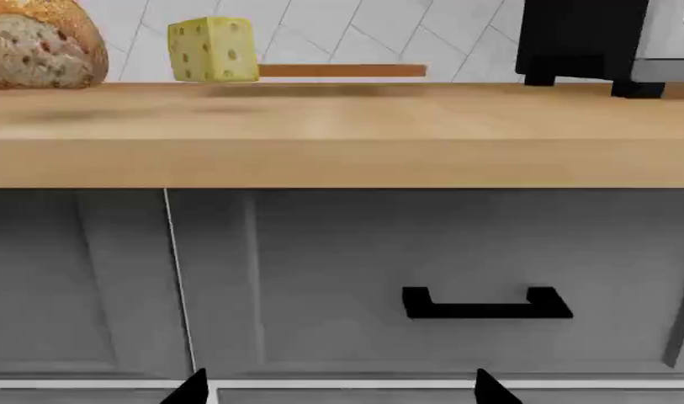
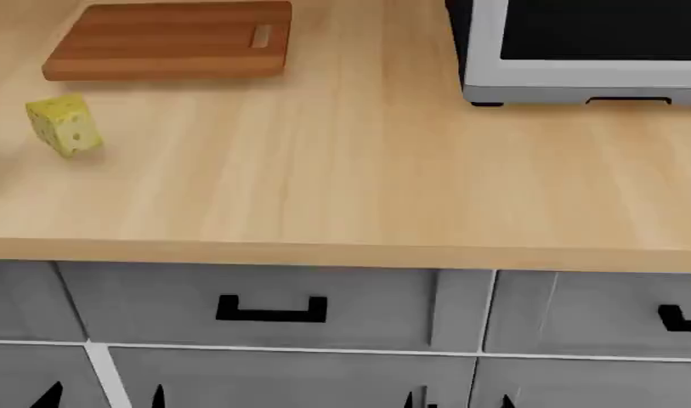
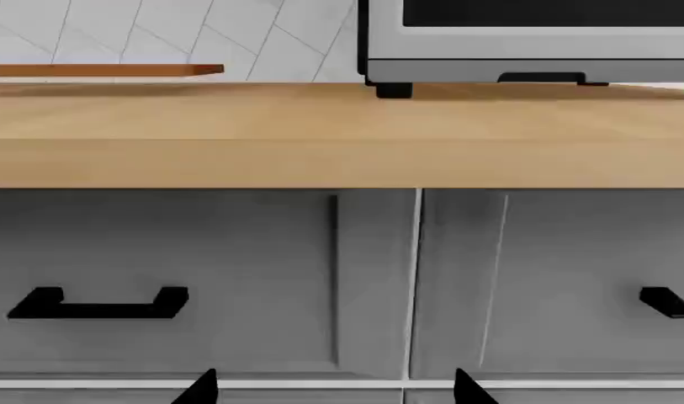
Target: Place the bread and cheese on the cutting board.
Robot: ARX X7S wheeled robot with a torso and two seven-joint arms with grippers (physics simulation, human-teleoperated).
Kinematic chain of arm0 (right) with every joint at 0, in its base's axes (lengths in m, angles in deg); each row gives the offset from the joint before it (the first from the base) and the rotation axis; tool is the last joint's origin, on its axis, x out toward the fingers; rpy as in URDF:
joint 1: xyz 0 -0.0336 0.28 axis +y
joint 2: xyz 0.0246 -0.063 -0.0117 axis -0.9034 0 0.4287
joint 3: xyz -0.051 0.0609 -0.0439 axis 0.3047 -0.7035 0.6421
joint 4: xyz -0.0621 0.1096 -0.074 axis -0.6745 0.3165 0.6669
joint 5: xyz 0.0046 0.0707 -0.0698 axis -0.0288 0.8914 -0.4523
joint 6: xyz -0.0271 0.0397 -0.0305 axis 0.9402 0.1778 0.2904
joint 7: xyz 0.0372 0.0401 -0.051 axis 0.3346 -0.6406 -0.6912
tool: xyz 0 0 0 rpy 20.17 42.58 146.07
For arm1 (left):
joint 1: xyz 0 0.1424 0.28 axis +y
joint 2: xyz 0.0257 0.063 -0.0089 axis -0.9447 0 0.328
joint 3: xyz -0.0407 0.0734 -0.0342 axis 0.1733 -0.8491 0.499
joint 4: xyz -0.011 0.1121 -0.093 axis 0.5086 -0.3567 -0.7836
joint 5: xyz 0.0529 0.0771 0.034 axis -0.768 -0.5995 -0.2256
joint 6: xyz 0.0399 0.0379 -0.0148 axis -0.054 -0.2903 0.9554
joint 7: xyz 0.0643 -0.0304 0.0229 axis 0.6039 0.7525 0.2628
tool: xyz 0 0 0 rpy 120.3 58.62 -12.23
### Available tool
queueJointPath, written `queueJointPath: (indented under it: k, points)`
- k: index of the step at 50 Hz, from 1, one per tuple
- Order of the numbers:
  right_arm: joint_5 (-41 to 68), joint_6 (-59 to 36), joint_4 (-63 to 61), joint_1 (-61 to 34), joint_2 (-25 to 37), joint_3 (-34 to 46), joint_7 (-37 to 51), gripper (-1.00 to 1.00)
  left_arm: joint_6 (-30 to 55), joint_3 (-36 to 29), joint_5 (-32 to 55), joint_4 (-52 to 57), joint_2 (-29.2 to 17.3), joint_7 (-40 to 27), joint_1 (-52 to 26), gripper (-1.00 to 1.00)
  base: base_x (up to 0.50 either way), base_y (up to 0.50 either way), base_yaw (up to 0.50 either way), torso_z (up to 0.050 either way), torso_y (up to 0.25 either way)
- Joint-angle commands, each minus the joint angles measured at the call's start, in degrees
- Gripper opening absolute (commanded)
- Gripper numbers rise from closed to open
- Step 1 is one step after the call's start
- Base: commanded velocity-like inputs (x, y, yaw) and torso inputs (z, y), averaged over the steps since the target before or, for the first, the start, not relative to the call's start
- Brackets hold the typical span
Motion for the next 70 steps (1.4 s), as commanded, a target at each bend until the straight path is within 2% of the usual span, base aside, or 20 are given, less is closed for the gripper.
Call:
queueJointPath:
  k: [1,16,17,18,19,21,25,33,37,41,46,51,53,56,57,58,62,65,67,70]
  points:
    - [1.6,0.5,0.8,-0.3,1.6,1.9,1.9,1.0,0.0,-0.6,0.6,0.0,-0.6,-0.6,0.0,1.0,0.0,0.0,0.0,0.0,0.0]
    - [2.2,-1.0,-1.2,0.2,3.8,4.9,3.6,1.0,-0.9,-3.9,0.5,-0.3,-3.2,-4.0,-0.1,1.0,0.0,0.0,0.0,0.0,0.0]
    - [27.6,-15.9,-31.4,-6.2,25.2,30.8,27.1,1.0,6.9,-21.0,25.9,24.3,-25.4,-25.3,3.8,1.0,0.0,0.0,0.0,0.0,0.0]
    - [-0.8,-1.0,-1.3,0.4,0.8,1.4,0.1,1.0,-1.0,-1.3,-2.2,-0.3,-1.0,-1.1,0.0,1.0,0.0,0.0,0.0,0.0,0.0]
    - [-4.7,-1.1,2.7,-0.7,2.1,3.0,1.7,1.0,-1.0,-1.7,-1.7,-3.1,-1.2,-1.0,-1.6,1.0,0.0,0.0,0.0,0.0,0.0]
    - [1.1,-0.3,6.3,-3.4,1.4,-0.8,2.7,1.0,-4.0,-5.1,-7.2,-6.3,-2.3,-3.0,-3.1,1.0,0.0,0.0,0.0,0.0,0.0]
    - [1.0,-0.9,7.3,-3.3,2.0,0.0,4.0,1.0,-5.2,-6.5,-5.6,-8.6,-2.6,-2.0,-3.2,1.0,0.0,0.0,0.0,0.0,0.0]
    - [2.7,-3.1,6.0,-4.0,2.9,0.6,5.1,1.0,-1.6,-6.7,-5.2,-4.5,-3.3,-3.6,-2.2,1.0,0.0,0.0,0.0,0.0,0.0]
    - [2.9,-10.1,-4.4,-3.2,3.8,0.5,6.5,1.0,7.5,-6.9,-7.4,7.1,-4.4,-3.9,-0.1,1.0,0.0,0.0,0.0,0.0,0.0]
    - [2.6,-20.1,-17.2,-3.7,6.0,0.2,7.0,1.0,19.7,-3.8,-5.1,19.7,-4.9,-2.3,-1.3,1.0,0.0,0.0,0.0,0.0,0.0]
    - [3.5,-32.1,-28.2,-7.4,7.2,-0.4,7.4,1.0,31.2,-0.8,-2.2,30.3,-5.1,-1.5,-3.1,1.0,0.0,0.0,0.0,0.0,0.0]
    - [4.1,-45.9,-38.3,-13.1,9.5,-0.2,6.9,1.0,47.1,0.0,-0.8,43.0,-6.2,0.0,-8.4,1.0,0.0,0.0,0.0,0.0,0.0]
    - [4.8,-53.5,-43.3,-15.8,10.6,-0.5,6.5,1.0,55.6,0.1,-0.3,47.9,-6.7,0.8,-13.1,1.0,0.0,0.0,0.0,0.0,0.0]
    - [6.3,-58.3,-47.6,-17.4,9.4,-2.4,6.7,1.0,63.2,-2.1,-1.0,49.8,-7.7,0.4,-18.1,1.0,0.0,0.0,0.0,0.0,0.0]
    - [6.4,-59.4,-48.4,-18.0,8.7,-2.9,7.3,1.0,62.7,-2.4,-1.3,50.4,-7.7,-0.1,-18.1,1.0,0.0,0.0,0.0,0.0,0.0]
    - [5.8,-60.9,-49.8,-18.2,9.9,-0.7,7.4,1.0,63.6,0.2,0.0,51.6,-5.6,0.2,-17.4,1.0,0.0,0.0,0.0,0.0,0.0]
    - [7.4,-63.7,-52.0,-19.1,8.5,-3.0,7.2,1.0,64.6,-5.7,-2.9,52.9,-9.3,-1.6,-17.2,1.0,0.0,0.0,0.0,0.0,0.0]
    - [6.7,-64.3,-52.6,-19.0,9.2,-2.4,8.1,1.0,62.5,-2.1,-0.6,51.2,-6.7,-0.6,-16.6,1.0,0.0,0.0,0.0,0.0,0.0]
    - [7.0,-64.3,-52.1,-18.6,8.9,-1.9,8.0,1.0,59.8,-2.5,-1.2,49.0,-7.5,-1.1,-15.0,1.0,0.0,0.0,0.0,0.0,0.0]
    - [7.5,-64.3,-51.8,-18.8,8.4,-1.5,7.9,1.0,60.6,-2.3,-1.2,49.8,-7.8,-1.2,-15.3,1.0,0.0,0.0,0.0,0.0,0.0]
